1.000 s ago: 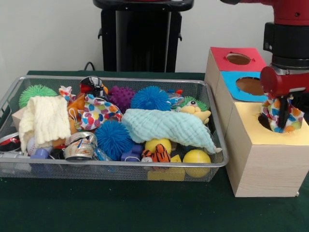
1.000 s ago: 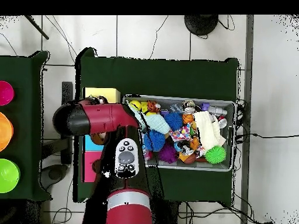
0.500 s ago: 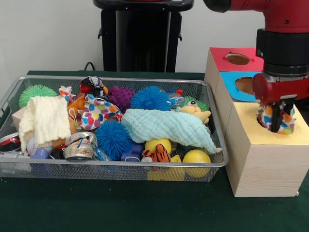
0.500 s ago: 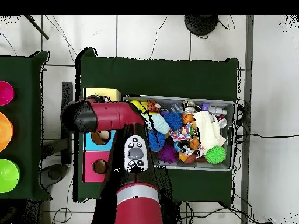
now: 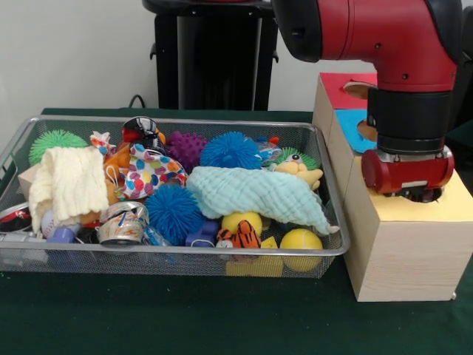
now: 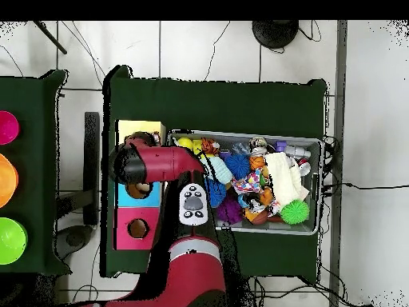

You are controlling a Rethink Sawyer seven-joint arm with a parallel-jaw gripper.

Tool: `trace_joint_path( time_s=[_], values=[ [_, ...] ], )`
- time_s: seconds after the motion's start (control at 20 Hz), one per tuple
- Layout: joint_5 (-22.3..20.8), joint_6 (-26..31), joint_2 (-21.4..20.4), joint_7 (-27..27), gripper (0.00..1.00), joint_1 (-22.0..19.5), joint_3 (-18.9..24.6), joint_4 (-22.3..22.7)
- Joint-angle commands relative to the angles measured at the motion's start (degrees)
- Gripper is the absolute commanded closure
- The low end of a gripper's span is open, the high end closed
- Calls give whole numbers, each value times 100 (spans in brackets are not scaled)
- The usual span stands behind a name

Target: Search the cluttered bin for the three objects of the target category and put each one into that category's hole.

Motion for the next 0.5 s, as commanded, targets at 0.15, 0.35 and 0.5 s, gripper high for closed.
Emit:
trace_joint_path(
  time_s=[0.15,0.35,0.5],
  values=[
    [112,-65,545,1240,100,56,-250,351],
    [141,-108,460,1300,100,174,-349,459],
    [152,0,339,1279,100,273,-458,489]
  ],
)
